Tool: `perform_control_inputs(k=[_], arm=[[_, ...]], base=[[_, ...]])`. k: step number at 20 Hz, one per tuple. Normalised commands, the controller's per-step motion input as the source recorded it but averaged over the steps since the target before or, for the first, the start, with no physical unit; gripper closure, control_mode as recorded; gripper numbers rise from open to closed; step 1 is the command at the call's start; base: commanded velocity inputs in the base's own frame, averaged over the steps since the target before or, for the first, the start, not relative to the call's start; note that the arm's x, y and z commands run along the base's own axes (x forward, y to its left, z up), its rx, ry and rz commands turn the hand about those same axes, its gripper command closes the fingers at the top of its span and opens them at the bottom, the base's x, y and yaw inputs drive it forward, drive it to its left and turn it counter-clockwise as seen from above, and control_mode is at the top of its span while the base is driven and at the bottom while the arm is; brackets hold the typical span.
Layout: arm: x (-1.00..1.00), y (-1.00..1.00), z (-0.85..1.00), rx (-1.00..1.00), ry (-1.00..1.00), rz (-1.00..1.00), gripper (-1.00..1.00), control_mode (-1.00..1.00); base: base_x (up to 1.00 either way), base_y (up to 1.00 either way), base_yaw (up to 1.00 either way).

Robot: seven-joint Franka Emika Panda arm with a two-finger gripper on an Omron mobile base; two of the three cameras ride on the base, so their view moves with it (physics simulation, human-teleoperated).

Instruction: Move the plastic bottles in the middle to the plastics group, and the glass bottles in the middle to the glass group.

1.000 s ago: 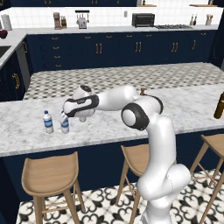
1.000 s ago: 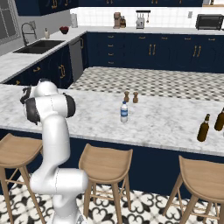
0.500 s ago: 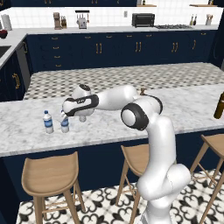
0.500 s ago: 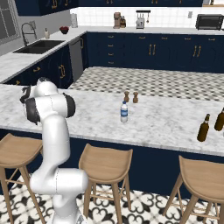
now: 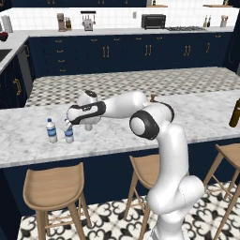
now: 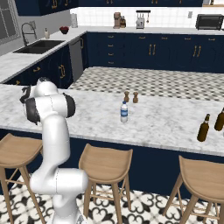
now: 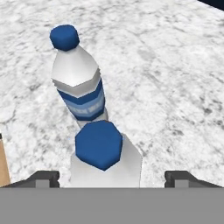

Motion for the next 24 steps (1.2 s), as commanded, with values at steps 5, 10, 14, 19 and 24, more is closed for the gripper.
perform_control_inputs(k=[5,10,14,19,24], arm=[[-0.16,-0.01,0.04,0.0,-0.01,0.0,-1.0,-1.0],[-0.66,-0.13,0.21,0.05,-0.05,0.0,-1.0,-1.0],[-0.79,-0.32,0.17,0.05,-0.05,0.0,-1.0,-1.0],[-0.6,-0.76,0.07,0.04,-0.02,0.0,-1.0,-1.0],[-0.25,-0.87,0.27,0.04,0.01,0.0,-1.0,-1.0]], base=[[0.0,0.0,0.0],[0.0,0.0,0.0],[0.0,0.0,0.0],[0.0,0.0,0.0],[0.0,0.0,0.0]])
